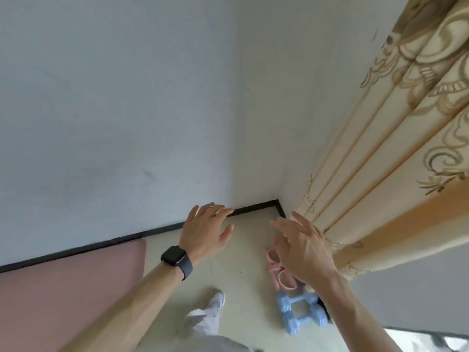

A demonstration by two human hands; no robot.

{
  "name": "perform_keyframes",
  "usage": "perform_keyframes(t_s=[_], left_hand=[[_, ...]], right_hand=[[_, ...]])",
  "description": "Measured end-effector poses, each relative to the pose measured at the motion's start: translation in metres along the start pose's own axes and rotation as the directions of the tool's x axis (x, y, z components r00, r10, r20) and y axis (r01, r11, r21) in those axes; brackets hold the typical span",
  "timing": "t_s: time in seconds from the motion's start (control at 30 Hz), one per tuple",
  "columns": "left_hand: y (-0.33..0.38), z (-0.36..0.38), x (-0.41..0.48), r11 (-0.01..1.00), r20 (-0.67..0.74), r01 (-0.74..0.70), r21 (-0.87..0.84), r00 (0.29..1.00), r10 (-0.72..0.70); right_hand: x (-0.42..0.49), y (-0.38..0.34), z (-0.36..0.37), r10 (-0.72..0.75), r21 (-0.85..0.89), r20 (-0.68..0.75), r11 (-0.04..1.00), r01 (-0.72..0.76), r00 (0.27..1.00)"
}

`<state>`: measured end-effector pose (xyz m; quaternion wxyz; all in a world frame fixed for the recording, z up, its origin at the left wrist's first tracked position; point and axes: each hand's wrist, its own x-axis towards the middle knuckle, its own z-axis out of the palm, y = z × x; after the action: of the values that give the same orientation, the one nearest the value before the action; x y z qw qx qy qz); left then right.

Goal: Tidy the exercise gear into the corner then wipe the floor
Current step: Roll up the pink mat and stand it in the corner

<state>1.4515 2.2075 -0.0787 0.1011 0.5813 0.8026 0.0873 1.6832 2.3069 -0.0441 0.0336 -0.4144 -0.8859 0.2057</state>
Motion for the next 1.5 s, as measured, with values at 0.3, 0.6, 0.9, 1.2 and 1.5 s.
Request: perform_keyframes(t_s=[0.3,0.6,0.9,1.2,1.5], left_hand=[[-0.051,-0.073,-0.218,0.865,-0.247,0.501,0.015,0.841,-0.482],[-0.088,-0.114,-0.515,0.448,-0.439,0.883,-0.138,0.351,-0.827],[-0.106,-0.123,-0.805,0.163,-0.48,0.962,-0.217,0.04,-0.877],[-0.212,-0.125,-0.948,0.116,-0.422,0.966,-0.231,0.008,-0.906],[-0.4,-0.158,-1.04,0.065,-0.426,0.972,-0.225,-0.038,-0.904]], right_hand=[[-0.03,-0.144,0.033,-0.543,0.006,0.05,0.839,0.543,0.838],[-0.162,-0.366,0.091,-0.917,0.122,0.121,0.394,0.911,0.38],[-0.357,-0.537,0.171,-0.99,0.196,0.037,0.141,0.97,0.136],[-0.436,-0.66,0.245,-0.992,0.204,0.047,0.124,0.971,0.117],[-0.432,-0.857,0.351,-0.992,0.211,0.084,0.114,0.971,0.098]])
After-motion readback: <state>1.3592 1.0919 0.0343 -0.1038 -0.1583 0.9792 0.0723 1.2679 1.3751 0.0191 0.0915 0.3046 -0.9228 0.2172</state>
